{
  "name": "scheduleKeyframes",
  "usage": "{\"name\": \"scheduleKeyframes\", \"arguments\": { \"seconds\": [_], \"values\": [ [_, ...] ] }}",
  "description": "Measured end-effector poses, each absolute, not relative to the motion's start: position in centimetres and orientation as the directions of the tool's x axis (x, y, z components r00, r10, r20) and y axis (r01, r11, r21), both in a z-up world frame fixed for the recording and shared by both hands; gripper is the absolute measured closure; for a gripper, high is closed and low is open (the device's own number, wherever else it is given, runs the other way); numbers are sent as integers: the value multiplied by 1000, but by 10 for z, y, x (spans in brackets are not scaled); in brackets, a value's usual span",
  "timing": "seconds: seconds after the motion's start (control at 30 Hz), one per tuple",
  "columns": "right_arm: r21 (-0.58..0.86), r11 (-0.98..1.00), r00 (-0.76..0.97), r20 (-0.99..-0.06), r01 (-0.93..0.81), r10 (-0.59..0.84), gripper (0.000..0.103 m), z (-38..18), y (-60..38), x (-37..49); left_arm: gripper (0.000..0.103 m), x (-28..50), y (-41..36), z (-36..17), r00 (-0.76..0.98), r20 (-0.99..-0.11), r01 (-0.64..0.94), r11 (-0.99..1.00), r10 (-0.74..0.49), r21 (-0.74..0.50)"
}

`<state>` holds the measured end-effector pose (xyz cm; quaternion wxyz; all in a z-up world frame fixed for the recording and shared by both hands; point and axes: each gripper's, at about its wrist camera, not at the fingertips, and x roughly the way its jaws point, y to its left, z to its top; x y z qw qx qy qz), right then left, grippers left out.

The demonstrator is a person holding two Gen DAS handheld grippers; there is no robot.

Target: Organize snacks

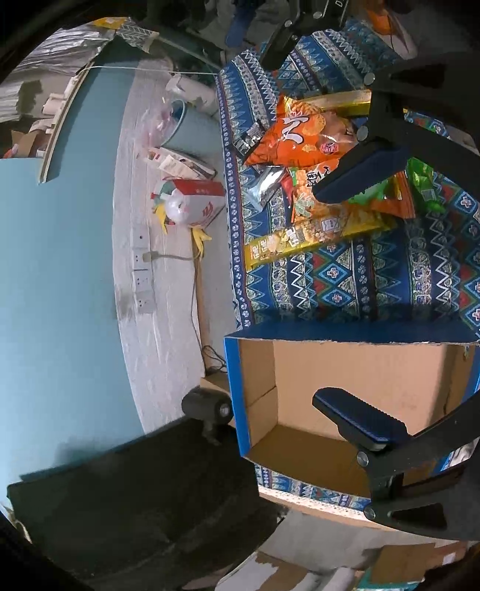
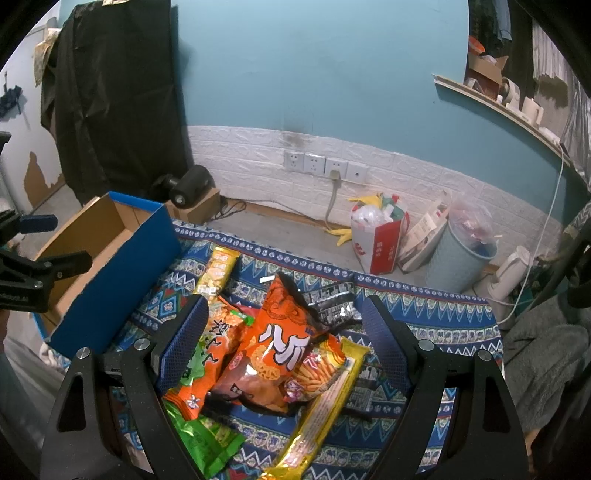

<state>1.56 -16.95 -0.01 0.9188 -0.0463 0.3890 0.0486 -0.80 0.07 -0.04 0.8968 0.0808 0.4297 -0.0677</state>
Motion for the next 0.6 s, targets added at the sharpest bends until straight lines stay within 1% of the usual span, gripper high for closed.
{"name": "scheduleKeyframes", "arguments": {
  "seconds": [0.3,0.6],
  "values": [
    [-51,991,696,-716,-127,52,20,0,-169,15,2,-7,4,0,619,-781,187,981,-77,52],
    [-49,991,688,-724,-123,49,20,-1,-168,17,2,-6,8,-1,626,-769,200,980,-129,-2]
  ]
}}
